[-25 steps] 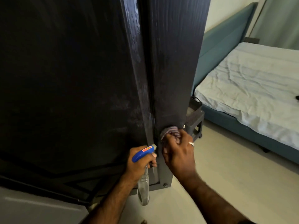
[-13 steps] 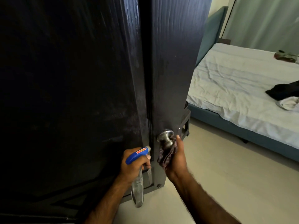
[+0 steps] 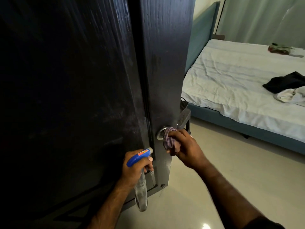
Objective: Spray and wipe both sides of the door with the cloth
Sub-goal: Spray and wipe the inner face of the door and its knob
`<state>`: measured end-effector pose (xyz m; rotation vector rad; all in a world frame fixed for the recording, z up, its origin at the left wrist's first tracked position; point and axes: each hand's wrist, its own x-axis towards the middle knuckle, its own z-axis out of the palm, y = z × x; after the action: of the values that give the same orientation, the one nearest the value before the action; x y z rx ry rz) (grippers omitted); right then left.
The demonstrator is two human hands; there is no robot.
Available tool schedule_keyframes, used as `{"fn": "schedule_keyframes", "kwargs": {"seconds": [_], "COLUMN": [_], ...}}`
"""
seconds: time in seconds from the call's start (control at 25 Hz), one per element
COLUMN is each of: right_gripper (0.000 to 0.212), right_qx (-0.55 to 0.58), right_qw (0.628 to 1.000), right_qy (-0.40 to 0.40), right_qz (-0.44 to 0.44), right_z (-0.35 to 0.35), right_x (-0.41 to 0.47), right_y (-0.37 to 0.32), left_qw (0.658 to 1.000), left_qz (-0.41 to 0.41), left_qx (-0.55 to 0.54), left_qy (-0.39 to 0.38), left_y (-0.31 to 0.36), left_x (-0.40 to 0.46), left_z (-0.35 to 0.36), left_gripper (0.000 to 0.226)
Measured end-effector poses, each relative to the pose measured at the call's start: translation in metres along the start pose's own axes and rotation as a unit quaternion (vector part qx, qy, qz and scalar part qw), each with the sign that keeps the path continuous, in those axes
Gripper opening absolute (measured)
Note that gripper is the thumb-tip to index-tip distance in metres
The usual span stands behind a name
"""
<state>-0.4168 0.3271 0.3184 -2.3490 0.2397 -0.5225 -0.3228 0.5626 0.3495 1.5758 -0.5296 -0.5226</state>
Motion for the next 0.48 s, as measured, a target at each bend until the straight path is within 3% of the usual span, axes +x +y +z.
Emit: {"fn": "schedule_keyframes", "kwargs": {"seconds": [0.04,0.16,0.24,0.32,0.4,0.48], "right_gripper": [0.053,0.039,0.036,0.05,0.058,0.046], "right_qx": [0.02,0.253,0.22,0.075,-0.021,0.089], "right_qw": [1.0,0.961,0.971,0.996,0.998,0.993], "right_qy": [-0.01,0.031,0.016,-0.026,-0.047,-0.038], "right_qz": [0.011,0.106,0.092,0.041,0.022,0.074], "right_z": [-0.004,-0.005,-0.009,-0.014,-0.014,-0.01], "right_x": [0.004,0.005,0.008,0.017,0.03,0.036], "right_y": [0.0,-0.005,-0.005,0.002,0.002,-0.01], "left_qw": [1.0,1.0,1.0,1.0,0.999,0.999], "left_qz": [-0.009,-0.021,-0.018,-0.02,-0.025,-0.029], "left_qx": [-0.001,0.003,0.008,0.014,0.018,0.018], "left_qy": [0.003,0.011,0.011,0.017,0.028,0.034], "left_y": [0.0,0.004,0.005,0.004,0.004,0.007], "left_x": [0.001,0.002,0.003,0.004,0.004,0.003], "left_z": [0.0,0.004,0.007,0.007,0.007,0.009], "left_gripper": [0.038,0.022,0.019,0.019,0.019,0.018]}}
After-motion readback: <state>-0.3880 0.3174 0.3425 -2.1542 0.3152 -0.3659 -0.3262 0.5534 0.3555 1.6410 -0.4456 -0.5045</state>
